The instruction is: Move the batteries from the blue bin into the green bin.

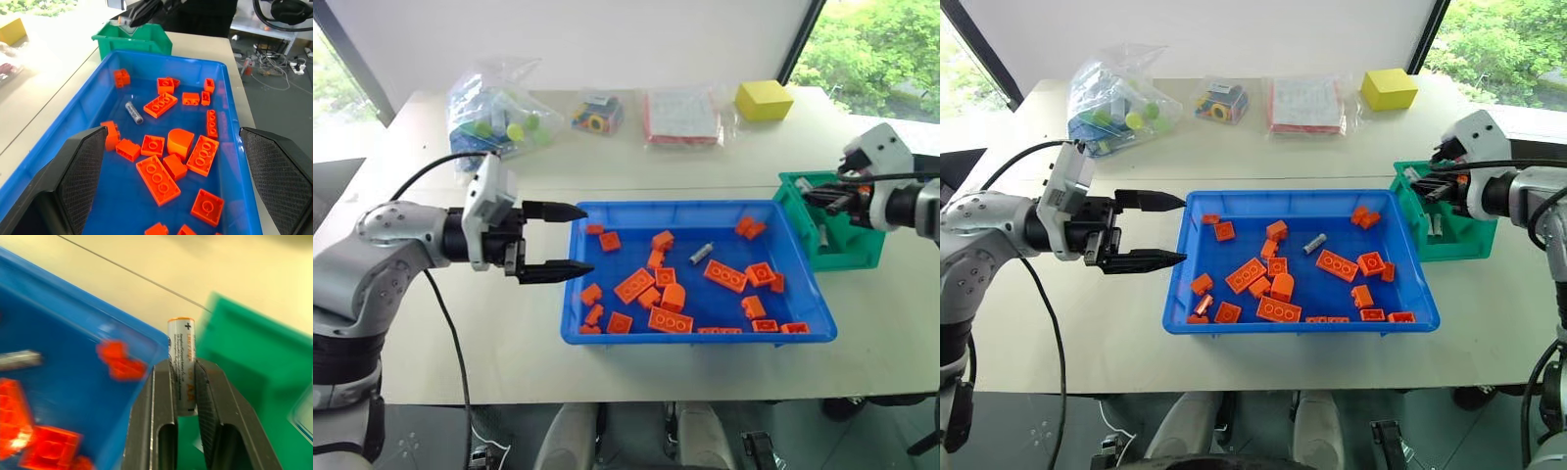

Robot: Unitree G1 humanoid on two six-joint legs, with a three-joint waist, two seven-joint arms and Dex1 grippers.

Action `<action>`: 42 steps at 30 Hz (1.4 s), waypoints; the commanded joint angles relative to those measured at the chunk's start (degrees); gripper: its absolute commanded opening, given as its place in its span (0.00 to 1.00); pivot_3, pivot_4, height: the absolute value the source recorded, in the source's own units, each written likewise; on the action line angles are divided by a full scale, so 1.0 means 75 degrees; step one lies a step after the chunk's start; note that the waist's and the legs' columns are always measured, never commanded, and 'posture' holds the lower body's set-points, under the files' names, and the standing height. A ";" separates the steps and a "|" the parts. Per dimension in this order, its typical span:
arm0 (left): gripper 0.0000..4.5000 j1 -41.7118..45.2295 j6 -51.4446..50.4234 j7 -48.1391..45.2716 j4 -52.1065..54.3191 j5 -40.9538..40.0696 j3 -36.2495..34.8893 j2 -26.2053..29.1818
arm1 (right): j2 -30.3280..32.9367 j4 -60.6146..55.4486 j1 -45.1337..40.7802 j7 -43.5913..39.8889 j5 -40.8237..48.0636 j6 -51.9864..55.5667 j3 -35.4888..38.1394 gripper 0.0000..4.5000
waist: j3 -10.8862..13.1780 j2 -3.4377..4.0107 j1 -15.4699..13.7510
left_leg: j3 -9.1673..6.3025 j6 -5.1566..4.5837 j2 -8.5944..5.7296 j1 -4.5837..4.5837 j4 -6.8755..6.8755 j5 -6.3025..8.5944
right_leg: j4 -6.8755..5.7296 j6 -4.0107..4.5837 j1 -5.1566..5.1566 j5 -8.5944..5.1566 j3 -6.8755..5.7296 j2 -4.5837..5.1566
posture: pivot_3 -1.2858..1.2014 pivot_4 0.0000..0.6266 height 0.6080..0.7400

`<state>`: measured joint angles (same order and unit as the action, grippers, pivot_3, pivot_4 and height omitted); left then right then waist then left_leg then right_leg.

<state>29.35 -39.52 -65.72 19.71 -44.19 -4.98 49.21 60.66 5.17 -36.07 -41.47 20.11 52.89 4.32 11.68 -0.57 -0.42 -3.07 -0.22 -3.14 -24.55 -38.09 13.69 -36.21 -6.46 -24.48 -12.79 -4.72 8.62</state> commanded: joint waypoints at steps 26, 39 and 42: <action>1.00 0.0018 0.0034 0.0111 0.0212 0.0069 -0.0186 -0.0030 | -0.2543 0.4347 -0.2684 -0.4503 -0.3011 -0.8741 -0.3313 0.76 | 0.0001 0.0000 0.0171 | -0.0013 0.0017 -0.0004 0.0012 -0.0007 -0.0012 | -0.0016 -0.0013 0.0005 0.0010 0.0004 -0.0006 | 0.52 0.24 0.64; 1.00 -0.0650 -0.0093 0.0516 0.0799 -0.0215 -0.0763 0.0275 | -0.3203 0.6896 -0.3423 -0.5184 -0.3858 -1.0823 -0.3540 0.76 | 0.0001 0.0001 0.0198 | -0.0026 0.0039 -0.0004 0.0019 -0.0001 -0.0024 | -0.0026 -0.0010 0.0004 0.0011 0.0009 -0.0013 | 0.52 0.24 0.64; 1.00 -0.0734 -0.0105 0.0577 0.0880 -0.0262 -0.0827 0.0302 | -0.3344 0.7071 -0.3381 -0.5122 -0.3967 -1.0927 -0.3546 0.76 | 0.0001 0.0000 0.0203 | -0.0027 0.0040 -0.0004 0.0021 -0.0001 -0.0025 | -0.0028 -0.0010 0.0004 0.0011 0.0012 -0.0014 | 0.52 0.24 0.64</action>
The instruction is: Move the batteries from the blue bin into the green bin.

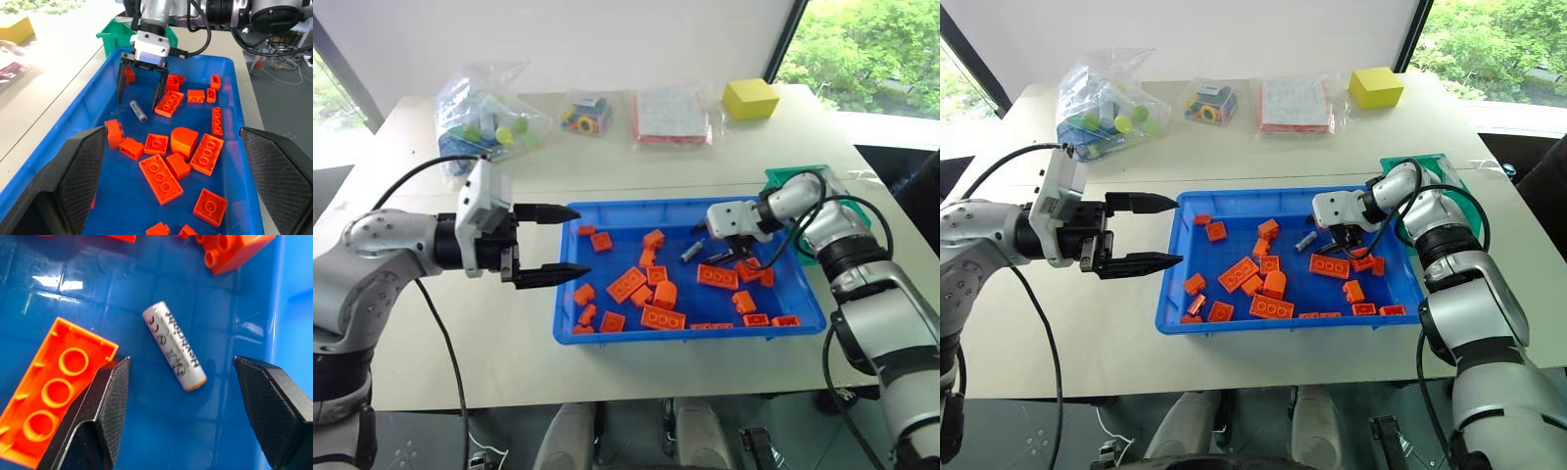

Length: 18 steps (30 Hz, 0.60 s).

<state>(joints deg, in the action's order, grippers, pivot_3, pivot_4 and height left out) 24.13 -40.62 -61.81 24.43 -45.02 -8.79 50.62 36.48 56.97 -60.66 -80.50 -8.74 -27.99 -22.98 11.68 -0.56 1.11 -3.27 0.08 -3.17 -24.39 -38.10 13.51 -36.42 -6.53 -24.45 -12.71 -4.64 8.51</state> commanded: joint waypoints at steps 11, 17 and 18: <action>1.00 0.0136 0.0171 -0.0049 0.0048 -0.0091 -0.0204 0.0146 | -0.0069 -0.0560 0.0353 -0.0527 0.0356 0.1107 0.0585 0.01 | -0.0001 -0.0001 -0.0026 | 0.0000 0.0004 0.0000 0.0004 0.0000 -0.0002 | -0.0005 0.0000 0.0003 0.0000 0.0002 -0.0001 | 0.52 0.24 0.64; 1.00 0.0347 0.0251 -0.0097 -0.0138 -0.0013 0.0059 -0.0033 | 0.0331 -0.3539 0.1185 0.0221 0.1562 0.4782 0.2002 0.01 | 0.0001 0.0002 -0.0054 | -0.0002 0.0003 -0.0003 0.0000 0.0000 -0.0002 | -0.0008 0.0000 -0.0002 0.0000 0.0003 0.0005 | 0.52 0.24 0.64; 1.00 0.0347 0.0264 -0.0095 -0.0141 -0.0009 0.0097 -0.0057 | 0.0390 -0.4139 0.1325 0.0749 0.1694 0.5587 0.2384 0.01 | 0.0001 0.0002 -0.0057 | -0.0002 0.0003 -0.0003 -0.0001 0.0000 -0.0001 | -0.0009 0.0000 -0.0003 0.0000 0.0003 0.0005 | 0.52 0.24 0.64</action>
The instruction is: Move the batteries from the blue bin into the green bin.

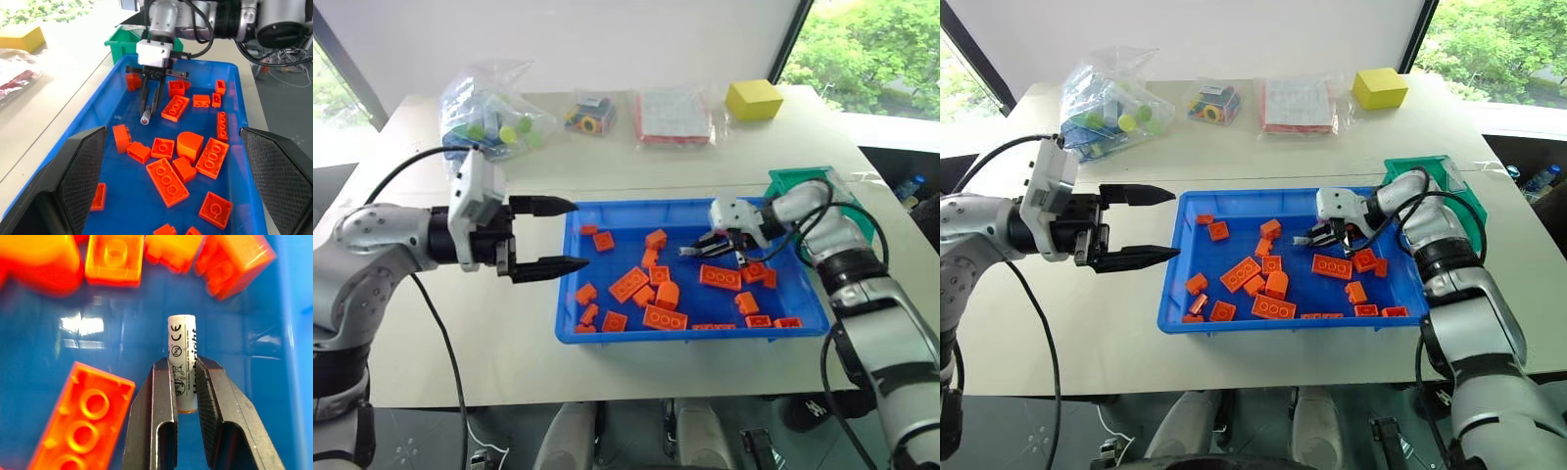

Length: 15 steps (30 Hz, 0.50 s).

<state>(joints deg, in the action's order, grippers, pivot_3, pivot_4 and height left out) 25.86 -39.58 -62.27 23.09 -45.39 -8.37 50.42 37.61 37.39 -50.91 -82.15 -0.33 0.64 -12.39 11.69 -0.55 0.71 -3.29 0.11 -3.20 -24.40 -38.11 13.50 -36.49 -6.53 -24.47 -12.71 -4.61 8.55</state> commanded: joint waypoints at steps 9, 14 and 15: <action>1.00 0.0325 0.0293 -0.0243 -0.0407 0.0255 0.0334 -0.0212 | 0.1228 -0.4392 0.1743 0.4603 0.0700 0.5780 0.3929 0.01 | -0.0002 -0.0003 -0.0220 | 0.0010 -0.0003 -0.0002 -0.0005 0.0000 0.0003 | -0.0015 0.0002 -0.0009 -0.0002 0.0003 0.0006 | 0.52 0.24 0.64; 1.00 0.0554 0.0413 -0.0374 -0.0817 0.0434 0.0540 -0.0387 | 0.1171 -0.4540 0.2516 0.5881 0.0562 0.5949 0.4262 0.01 | -0.0002 0.0001 -0.0141 | 0.0026 -0.0007 0.0002 -0.0001 -0.0004 0.0002 | -0.0011 0.0002 -0.0008 -0.0001 0.0005 0.0005 | 0.52 0.24 0.64; 1.00 0.0613 0.0430 -0.0411 -0.0877 0.0460 0.0581 -0.0407 | 0.1150 -0.4535 0.2621 0.6053 0.0567 0.5918 0.4280 0.01 | -0.0003 0.0005 -0.0117 | 0.0027 -0.0007 0.0003 -0.0001 -0.0004 0.0002 | -0.0014 0.0002 -0.0010 -0.0001 0.0005 0.0005 | 0.52 0.24 0.64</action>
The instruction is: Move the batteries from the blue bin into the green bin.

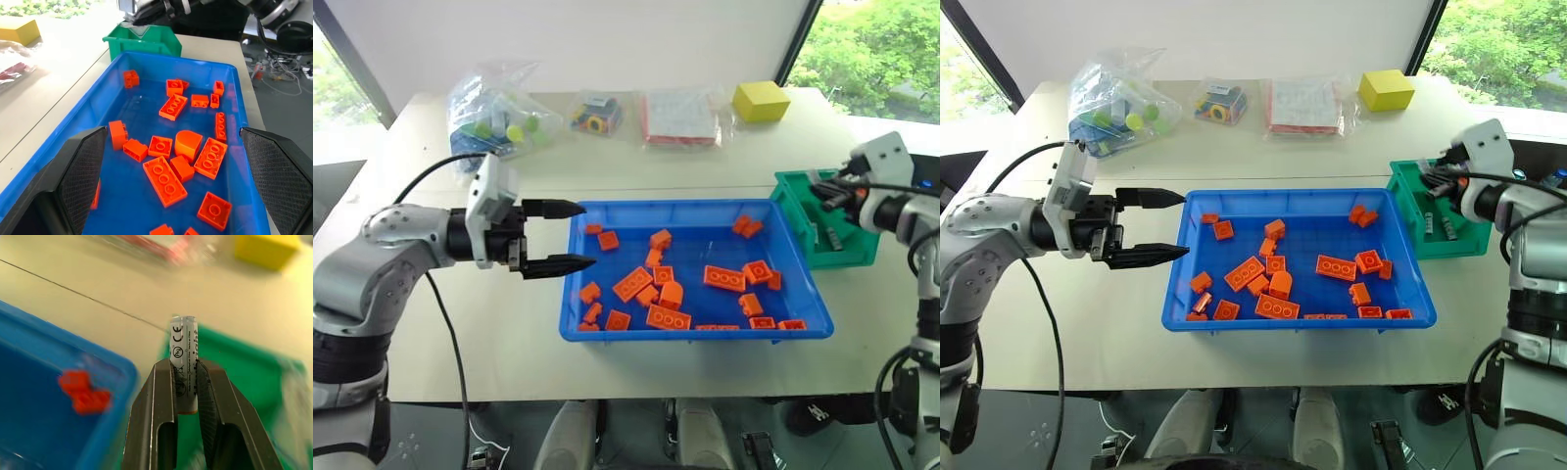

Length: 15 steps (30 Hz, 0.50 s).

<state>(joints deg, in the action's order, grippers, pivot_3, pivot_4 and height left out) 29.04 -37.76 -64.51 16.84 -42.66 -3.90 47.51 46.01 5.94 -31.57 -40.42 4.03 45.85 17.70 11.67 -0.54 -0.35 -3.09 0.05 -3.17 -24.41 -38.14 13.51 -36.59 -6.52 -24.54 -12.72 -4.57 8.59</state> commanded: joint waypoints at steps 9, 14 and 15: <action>1.00 0.0509 0.0203 -0.0278 -0.0300 0.0232 0.0091 -0.0118 | 0.0180 -0.0711 0.0443 0.0829 0.0259 -0.0501 0.0218 0.88 | -0.0001 0.0004 0.0059 | -0.0001 -0.0004 0.0000 -0.0001 -0.0001 0.0000 | -0.0005 -0.0001 0.0000 0.0000 0.0000 0.0001 | 0.52 0.24 0.64; 1.00 0.0258 0.0202 -0.0332 -0.0290 0.0277 -0.0096 0.0023 | 0.0950 -0.2057 0.1026 -0.1036 0.1701 -0.0447 0.0829 0.88 | 0.0001 0.0009 0.0048 | -0.0005 -0.0011 0.0001 -0.0002 0.0001 0.0004 | -0.0006 -0.0002 0.0000 -0.0001 -0.0001 -0.0001 | 0.52 0.24 0.64; 1.00 0.0199 0.0214 -0.0344 -0.0297 0.0286 -0.0144 0.0059 | 0.1138 -0.2348 0.1248 -0.1470 0.2046 -0.0421 0.1014 0.88 | 0.0001 0.0008 0.0027 | -0.0007 -0.0014 0.0003 -0.0002 0.0001 0.0006 | -0.0006 -0.0002 0.0001 -0.0001 -0.0002 -0.0002 | 0.52 0.24 0.64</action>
<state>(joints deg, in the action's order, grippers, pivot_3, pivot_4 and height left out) 30.90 -36.96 -66.56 14.26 -40.52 -3.08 46.90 52.49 -6.73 -22.86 -46.58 15.12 43.17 21.44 11.68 -0.48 -0.15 -3.14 -0.07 -3.15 -24.43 -38.13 13.57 -36.62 -6.54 -24.53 -12.73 -4.59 8.58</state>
